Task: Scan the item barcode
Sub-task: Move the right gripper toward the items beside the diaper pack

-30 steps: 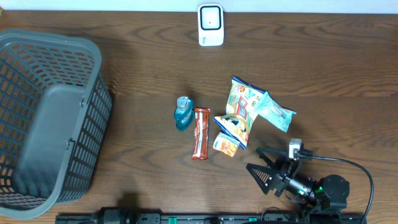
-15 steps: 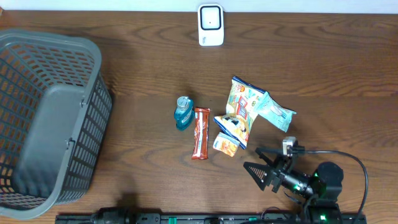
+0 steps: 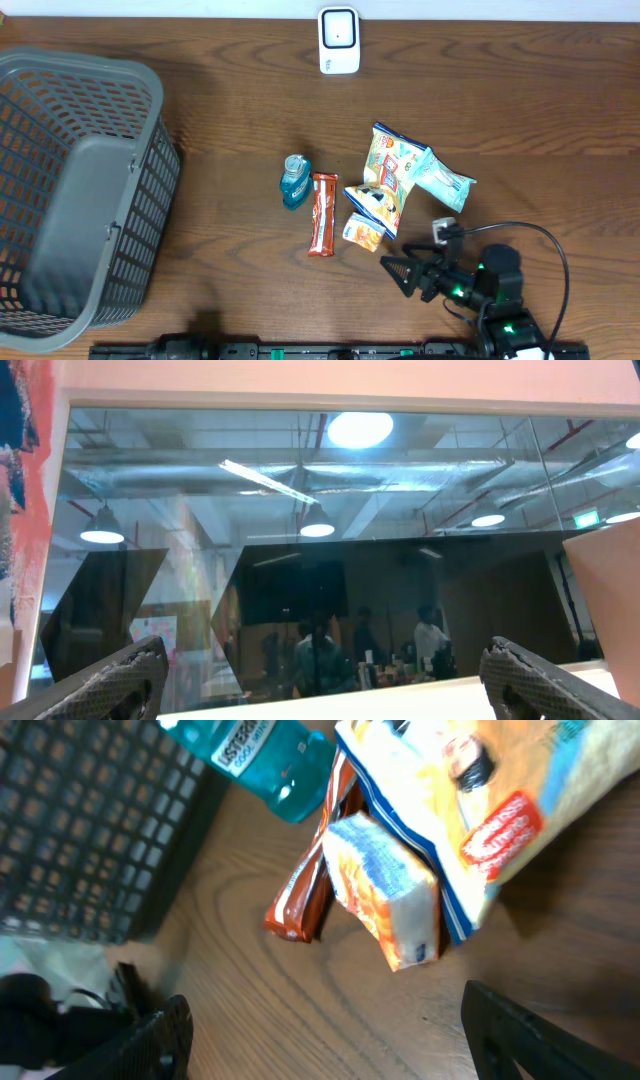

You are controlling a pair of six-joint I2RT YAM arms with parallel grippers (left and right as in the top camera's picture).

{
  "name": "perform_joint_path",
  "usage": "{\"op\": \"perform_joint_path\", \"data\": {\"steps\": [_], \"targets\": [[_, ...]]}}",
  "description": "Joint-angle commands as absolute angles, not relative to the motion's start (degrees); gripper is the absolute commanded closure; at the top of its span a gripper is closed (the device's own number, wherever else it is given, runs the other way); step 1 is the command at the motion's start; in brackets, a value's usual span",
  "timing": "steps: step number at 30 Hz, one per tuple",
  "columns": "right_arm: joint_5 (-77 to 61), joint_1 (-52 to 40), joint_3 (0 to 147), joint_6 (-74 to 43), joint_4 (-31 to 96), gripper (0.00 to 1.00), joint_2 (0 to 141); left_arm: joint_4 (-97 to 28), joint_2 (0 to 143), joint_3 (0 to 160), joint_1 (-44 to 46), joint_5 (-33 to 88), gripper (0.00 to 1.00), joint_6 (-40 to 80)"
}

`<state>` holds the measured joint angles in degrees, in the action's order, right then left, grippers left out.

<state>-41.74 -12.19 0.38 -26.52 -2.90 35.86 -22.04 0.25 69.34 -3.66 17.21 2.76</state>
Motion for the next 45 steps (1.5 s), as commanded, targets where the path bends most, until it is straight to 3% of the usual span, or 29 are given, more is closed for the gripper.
{"op": "perform_joint_path", "data": {"steps": [1, 6, 19, 22, 25, 31, 34, 42, 45], "targets": [[-29.2, -18.9, 0.3, -27.5, -3.6, 0.19, 36.8, -21.7, 0.2, 69.2, -4.0, 16.7, 0.01, 2.3], [-21.8, -25.1, 0.3, -27.9, -5.7, 0.26, 37.3, -21.7, 0.2, 69.2, -4.0, 16.7, 0.01, 2.3], [-19.2, -26.0, 1.7, -28.3, -19.7, 0.26, 49.6, -21.7, 0.2, 69.2, -4.0, 16.7, 0.01, 2.2], [-21.3, -26.0, 10.2, -26.4, -10.1, 0.31, 51.5, -21.7, 0.2, 69.2, -4.0, 16.6, 0.01, 2.2], [-18.2, -26.0, 21.7, -21.3, 8.3, 0.32, 51.3, -21.7, 0.2, 69.2, -4.0, 16.6, 0.01, 2.2], [-3.5, -25.9, 44.5, -17.5, 34.5, 0.12, 51.4, -21.7, 0.2, 69.1, -4.0, 16.6, 0.01, 2.2], [0.4, -25.9, 52.9, -17.5, 39.9, 0.01, 51.4, -21.7, 0.2, 68.6, -4.0, 16.6, 0.01, 2.2], [-1.6, -25.9, 57.8, -15.6, 42.4, 0.01, 50.7, -21.5, 0.2, 68.5, -4.0, 16.6, 0.01, 2.2], [-3.8, -26.0, 55.7, -15.9, 44.7, 0.09, 51.8, -21.5, 0.2, 68.5, -4.0, 16.6, 0.01, 2.2]]}}
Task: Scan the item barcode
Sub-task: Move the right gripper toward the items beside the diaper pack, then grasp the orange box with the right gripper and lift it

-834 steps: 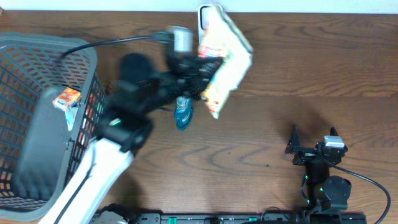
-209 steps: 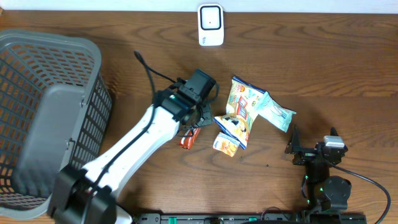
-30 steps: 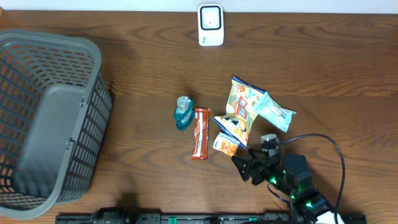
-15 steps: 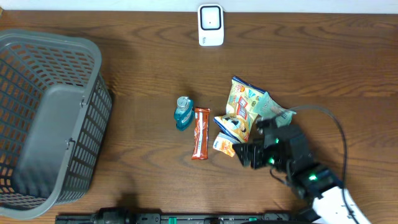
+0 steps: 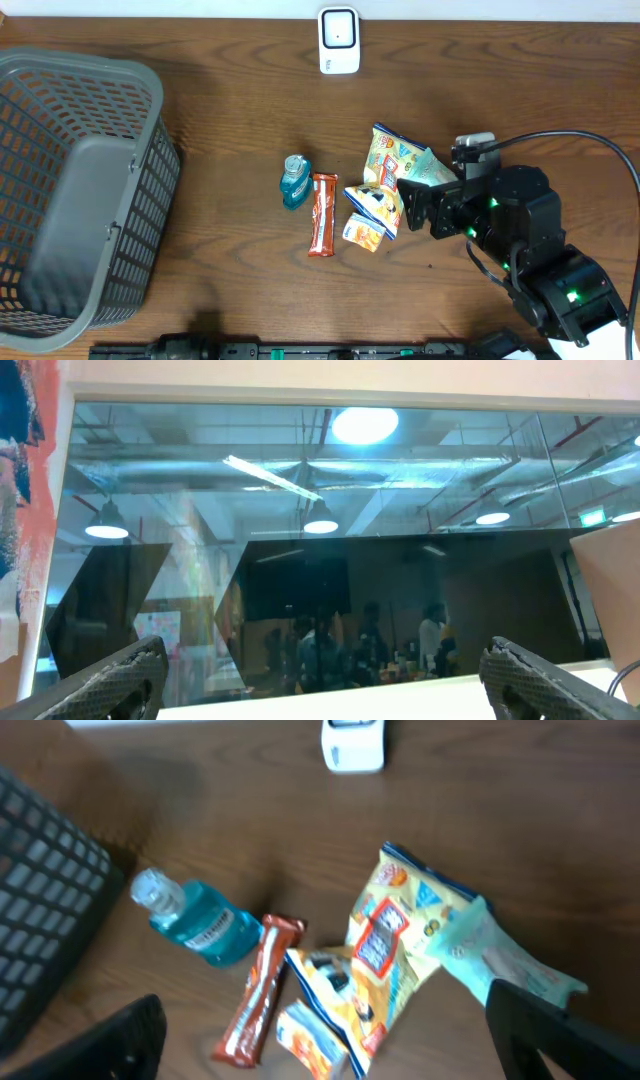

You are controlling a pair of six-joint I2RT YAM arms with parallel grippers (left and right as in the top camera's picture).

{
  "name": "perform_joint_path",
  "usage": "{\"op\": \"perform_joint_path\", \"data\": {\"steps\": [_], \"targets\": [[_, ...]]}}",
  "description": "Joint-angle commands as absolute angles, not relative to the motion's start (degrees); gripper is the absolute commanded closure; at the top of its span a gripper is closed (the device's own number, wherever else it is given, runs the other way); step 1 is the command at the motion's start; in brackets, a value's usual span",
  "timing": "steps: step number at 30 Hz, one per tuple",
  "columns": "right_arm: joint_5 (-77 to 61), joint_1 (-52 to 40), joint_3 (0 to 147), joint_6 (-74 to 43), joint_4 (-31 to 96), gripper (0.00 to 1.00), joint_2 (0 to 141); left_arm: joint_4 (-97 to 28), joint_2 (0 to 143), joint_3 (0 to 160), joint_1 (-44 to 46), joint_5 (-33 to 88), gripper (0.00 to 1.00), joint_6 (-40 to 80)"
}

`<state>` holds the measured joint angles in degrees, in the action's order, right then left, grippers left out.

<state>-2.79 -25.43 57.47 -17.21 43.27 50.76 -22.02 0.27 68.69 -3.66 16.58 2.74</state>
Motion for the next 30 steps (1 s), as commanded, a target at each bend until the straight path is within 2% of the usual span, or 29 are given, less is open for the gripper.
{"op": "perform_joint_path", "data": {"steps": [1, 5, 8, 12, 19, 23, 30], "targets": [[-6.2, -26.0, 54.2, -16.4, 45.4, 0.09, 52.3, -21.5, 0.2, 68.5, -4.0, 16.6, 0.01, 2.2], [-16.2, -26.0, 45.0, -19.0, 43.4, 0.09, 54.5, -21.5, 0.2, 68.5, -4.0, 16.6, 0.01, 2.2], [-24.4, -26.0, 35.2, -20.6, 33.1, 0.06, 57.2, -21.5, 0.2, 68.5, -4.0, 16.6, 0.01, 2.2], [-32.5, -26.0, 28.2, -23.9, 18.3, 0.10, 61.8, -21.5, 0.2, 68.5, -4.0, 16.6, 0.01, 2.2], [-30.8, -26.0, 28.0, -24.2, 9.2, 0.09, 69.1, -21.5, 0.2, 68.5, -4.0, 16.6, 0.01, 2.2], [-28.2, -26.0, 28.0, -24.2, 9.5, 0.17, 73.9, -21.5, 0.2, 68.5, -4.0, 16.6, 0.01, 2.2], [-25.6, -26.0, 28.0, -24.2, 8.5, 0.18, 79.5, -21.5, 0.2, 68.5, -4.0, 16.6, 0.01, 2.2]]}}
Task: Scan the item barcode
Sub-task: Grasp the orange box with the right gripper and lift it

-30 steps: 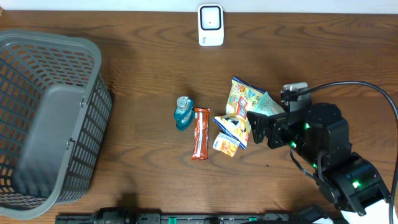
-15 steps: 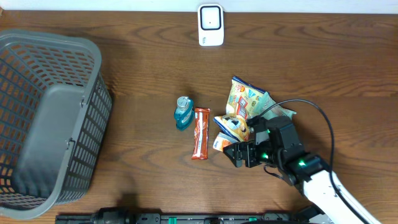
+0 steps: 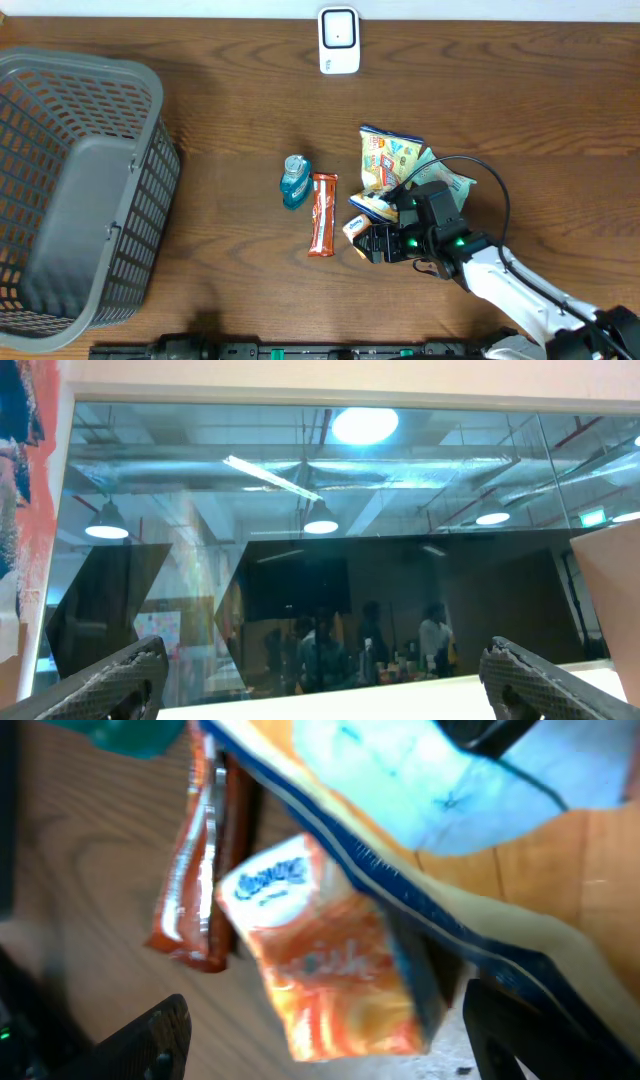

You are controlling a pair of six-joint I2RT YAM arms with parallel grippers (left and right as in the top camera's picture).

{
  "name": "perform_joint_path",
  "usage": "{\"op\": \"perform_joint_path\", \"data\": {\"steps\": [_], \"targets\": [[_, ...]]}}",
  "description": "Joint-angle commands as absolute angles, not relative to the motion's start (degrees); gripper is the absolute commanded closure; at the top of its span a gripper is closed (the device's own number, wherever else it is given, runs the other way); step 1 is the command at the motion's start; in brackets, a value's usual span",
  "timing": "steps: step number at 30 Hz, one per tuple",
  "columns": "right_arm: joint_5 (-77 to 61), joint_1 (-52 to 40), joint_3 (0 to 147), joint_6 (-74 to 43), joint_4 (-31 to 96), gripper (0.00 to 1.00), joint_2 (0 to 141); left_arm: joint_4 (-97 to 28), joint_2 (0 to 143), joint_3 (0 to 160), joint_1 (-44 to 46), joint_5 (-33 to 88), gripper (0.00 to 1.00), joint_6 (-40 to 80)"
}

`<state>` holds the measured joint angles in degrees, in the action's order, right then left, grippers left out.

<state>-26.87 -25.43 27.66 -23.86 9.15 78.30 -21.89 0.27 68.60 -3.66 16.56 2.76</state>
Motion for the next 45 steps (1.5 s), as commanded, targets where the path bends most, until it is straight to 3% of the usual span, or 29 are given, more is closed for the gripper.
{"op": "perform_joint_path", "data": {"steps": [1, 9, 22, 24, 26, 32, 37, 45], "targets": [[-25.6, -26.0, 28.0, -24.2, 8.5, 0.18, 79.6, -21.5, 0.2, 68.5, -4.0, 16.6, 0.01, 2.2], [-26.5, -26.0, 28.4, -24.2, 8.6, 0.33, 79.1, -21.8, 0.2, 68.5, -4.0, 16.6, 0.01, 2.2], [-19.5, -30.1, 34.3, -22.7, 19.1, 0.28, 68.4, -22.0, 0.2, 68.4, -4.0, 16.6, 0.01, 2.2], [-17.8, -31.6, 34.3, -26.4, 19.1, 0.28, 68.1, -22.0, 0.2, 68.4, -4.0, 16.6, 0.01, 2.2], [-16.6, -32.6, 34.3, -31.1, 19.4, 0.34, 68.7, -22.0, 0.2, 68.4, -4.0, 16.6, 0.01, 2.2], [-12.3, -33.3, 34.3, -58.1, 25.7, 0.36, 72.5, -22.0, 0.2, 68.5, -4.0, 16.6, 0.01, 2.2], [-11.0, -33.3, 34.3, -64.8, 24.6, 0.30, 77.1, -21.9, 0.2, 68.5, -4.0, 16.6, 0.01, 2.2], [-12.6, -33.3, 34.3, -69.8, 17.5, 0.33, 85.8, -22.0, 0.2, 68.5, -4.0, 16.6, 0.01, 2.2]]}}
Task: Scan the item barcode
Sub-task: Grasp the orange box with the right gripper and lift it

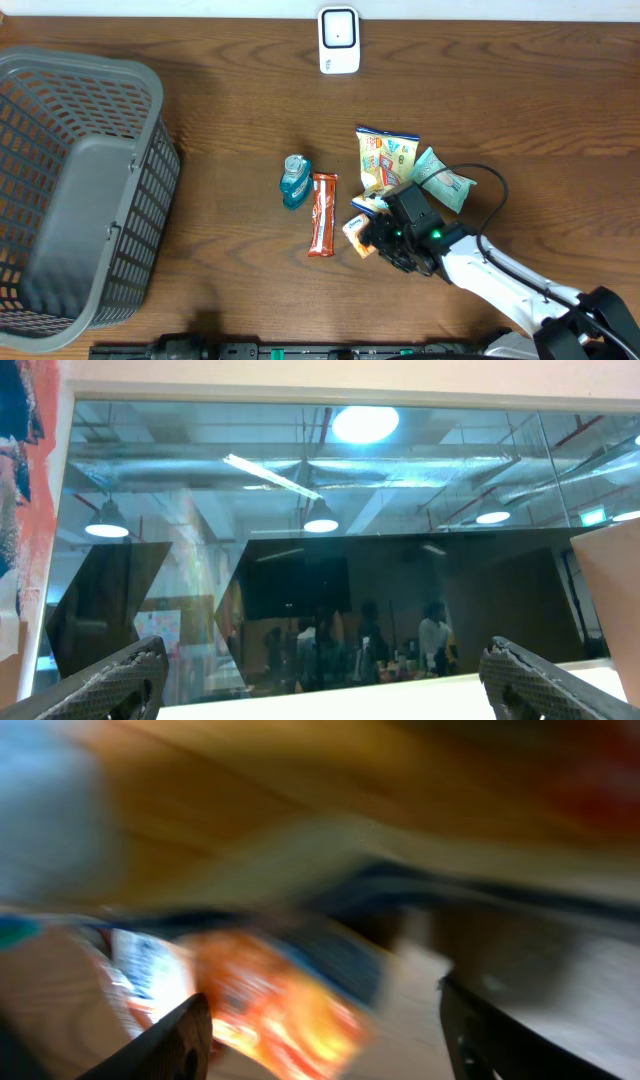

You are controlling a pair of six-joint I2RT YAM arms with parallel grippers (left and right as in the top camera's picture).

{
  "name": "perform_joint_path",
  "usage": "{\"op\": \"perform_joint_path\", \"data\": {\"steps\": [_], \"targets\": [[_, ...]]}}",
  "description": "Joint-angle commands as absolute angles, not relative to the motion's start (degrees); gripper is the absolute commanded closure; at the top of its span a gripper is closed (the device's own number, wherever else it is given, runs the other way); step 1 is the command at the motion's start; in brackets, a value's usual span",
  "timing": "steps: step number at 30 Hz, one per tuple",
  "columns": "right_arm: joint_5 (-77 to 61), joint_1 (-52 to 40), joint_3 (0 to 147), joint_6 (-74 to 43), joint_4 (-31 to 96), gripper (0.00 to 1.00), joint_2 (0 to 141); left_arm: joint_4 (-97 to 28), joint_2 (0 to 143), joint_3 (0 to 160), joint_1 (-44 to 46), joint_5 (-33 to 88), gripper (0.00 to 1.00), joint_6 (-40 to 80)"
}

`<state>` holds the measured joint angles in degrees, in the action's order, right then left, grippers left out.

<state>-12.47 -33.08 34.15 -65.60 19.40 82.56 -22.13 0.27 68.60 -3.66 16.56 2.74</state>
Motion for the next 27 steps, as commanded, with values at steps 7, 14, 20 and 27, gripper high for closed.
{"op": "perform_joint_path", "data": {"steps": [7, 14, 20, 27], "targets": [[-12.8, -33.3, 34.3, -69.8, 16.1, 0.66, 87.7, -22.0, 0.2, 68.5, -4.0, 16.6, 0.01, 2.2], [-14.7, -33.2, 34.4, -67.5, 16.6, 0.99, 87.6, -21.7, 0.2, 68.5, -4.0, 16.6, 0.01, 2.2], [-24.7, -29.3, 34.5, -60.7, 20.6, 0.99, 83.0, -21.7, 0.2, 68.5, -4.0, 16.7, 0.01, 2.2], [-41.6, -17.5, 34.5, -53.9, 29.6, 0.99, 67.4, -21.7, 0.2, 68.4, -4.0, 16.7, 0.01, 2.2]]}}
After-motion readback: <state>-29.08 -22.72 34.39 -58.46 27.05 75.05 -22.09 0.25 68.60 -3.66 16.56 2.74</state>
